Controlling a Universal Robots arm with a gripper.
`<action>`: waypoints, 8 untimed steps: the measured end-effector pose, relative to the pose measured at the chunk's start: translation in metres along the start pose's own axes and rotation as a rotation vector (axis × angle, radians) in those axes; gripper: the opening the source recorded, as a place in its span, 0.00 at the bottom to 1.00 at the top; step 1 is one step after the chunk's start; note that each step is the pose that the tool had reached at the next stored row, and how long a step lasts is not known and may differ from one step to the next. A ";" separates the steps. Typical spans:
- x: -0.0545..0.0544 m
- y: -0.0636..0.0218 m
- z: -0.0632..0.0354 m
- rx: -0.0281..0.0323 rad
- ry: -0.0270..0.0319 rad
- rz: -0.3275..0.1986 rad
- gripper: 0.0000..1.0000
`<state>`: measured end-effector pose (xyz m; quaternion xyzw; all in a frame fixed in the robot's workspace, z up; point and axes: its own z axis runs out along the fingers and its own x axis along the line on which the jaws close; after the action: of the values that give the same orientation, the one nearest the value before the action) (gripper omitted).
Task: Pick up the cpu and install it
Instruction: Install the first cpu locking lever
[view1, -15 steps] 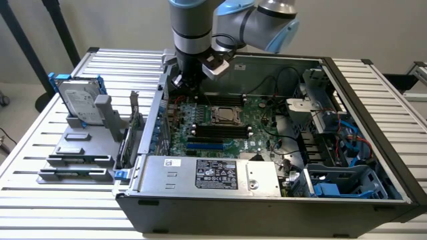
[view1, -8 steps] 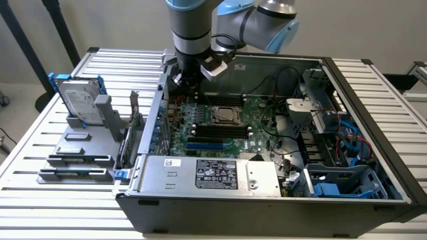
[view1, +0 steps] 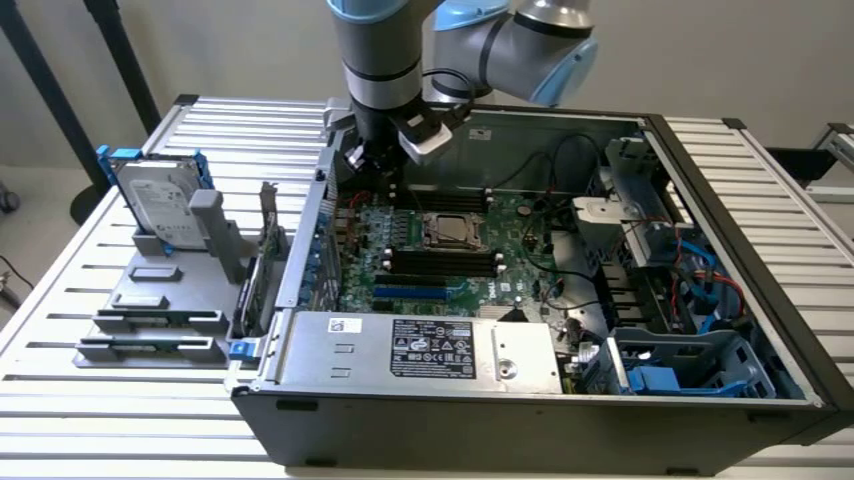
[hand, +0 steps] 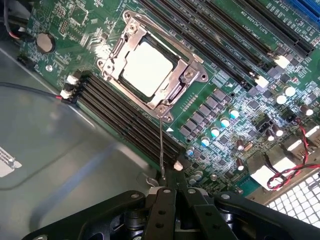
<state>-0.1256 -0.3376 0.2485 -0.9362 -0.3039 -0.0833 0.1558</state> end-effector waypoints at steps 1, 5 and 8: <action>0.000 0.0002 0.0000 -0.0007 0.0013 0.004 0.11; 0.003 0.0023 0.0001 -0.0026 0.0047 0.015 0.11; 0.007 0.0050 0.0004 -0.0022 0.0069 0.019 0.11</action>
<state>-0.1173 -0.3377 0.2485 -0.9389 -0.2943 -0.0854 0.1566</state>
